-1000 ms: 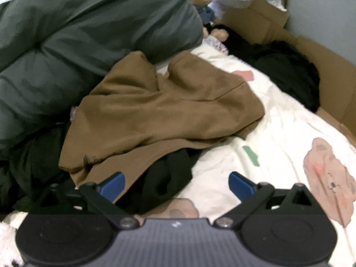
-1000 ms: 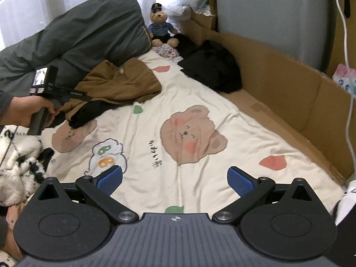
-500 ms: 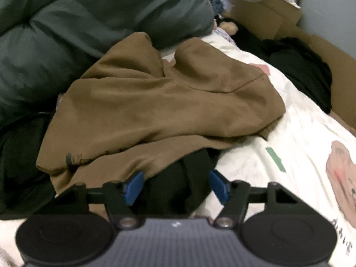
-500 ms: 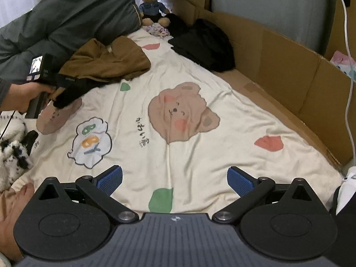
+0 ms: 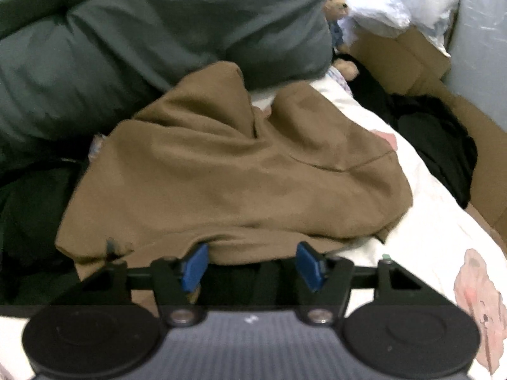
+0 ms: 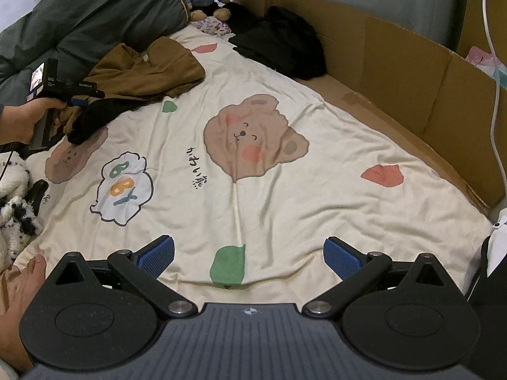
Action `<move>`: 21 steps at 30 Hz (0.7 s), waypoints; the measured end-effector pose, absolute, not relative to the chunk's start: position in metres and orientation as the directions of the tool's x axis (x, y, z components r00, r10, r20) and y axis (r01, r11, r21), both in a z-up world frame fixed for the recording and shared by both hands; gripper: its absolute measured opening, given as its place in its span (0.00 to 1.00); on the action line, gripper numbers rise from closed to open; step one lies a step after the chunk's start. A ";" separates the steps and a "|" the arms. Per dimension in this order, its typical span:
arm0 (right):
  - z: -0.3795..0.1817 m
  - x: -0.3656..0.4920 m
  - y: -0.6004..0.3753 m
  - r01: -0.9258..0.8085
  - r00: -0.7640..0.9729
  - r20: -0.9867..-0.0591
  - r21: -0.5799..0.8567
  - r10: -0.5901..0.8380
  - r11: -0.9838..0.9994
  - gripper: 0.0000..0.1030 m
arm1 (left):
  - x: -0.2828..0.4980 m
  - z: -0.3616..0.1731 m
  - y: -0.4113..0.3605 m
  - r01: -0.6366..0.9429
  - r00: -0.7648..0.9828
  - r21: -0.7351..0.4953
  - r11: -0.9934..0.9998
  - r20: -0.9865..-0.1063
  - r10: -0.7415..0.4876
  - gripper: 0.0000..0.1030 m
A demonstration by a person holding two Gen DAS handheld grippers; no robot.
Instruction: Fold clothes
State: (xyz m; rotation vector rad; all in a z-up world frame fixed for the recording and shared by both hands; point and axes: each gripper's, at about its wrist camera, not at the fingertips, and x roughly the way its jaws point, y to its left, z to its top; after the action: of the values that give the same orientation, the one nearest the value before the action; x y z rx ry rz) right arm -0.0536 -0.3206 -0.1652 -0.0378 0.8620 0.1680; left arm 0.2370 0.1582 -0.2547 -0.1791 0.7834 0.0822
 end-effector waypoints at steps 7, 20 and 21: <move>-0.170 -0.053 -0.319 -0.168 0.623 -0.771 0.036 0.134 0.985 1.00 | 0.237 -0.265 0.176 -0.163 0.661 -0.099 0.982 -0.750 0.034 0.63; -0.172 -0.050 -0.319 -0.147 0.613 -0.777 0.063 0.141 0.987 1.00 | 0.239 -0.278 0.175 -0.154 0.637 -0.084 0.985 -0.770 0.034 0.55; -0.172 -0.050 -0.319 -0.145 0.612 -0.778 0.065 0.142 0.987 1.00 | 0.239 -0.277 0.176 -0.164 0.637 -0.087 0.983 -0.770 0.038 0.44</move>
State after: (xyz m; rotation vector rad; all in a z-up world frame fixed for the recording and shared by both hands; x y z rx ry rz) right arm -0.0497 -0.3191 -0.1722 -0.0043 0.8966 0.1654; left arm 0.2391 0.1758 -0.2775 -0.1539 0.8731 0.1161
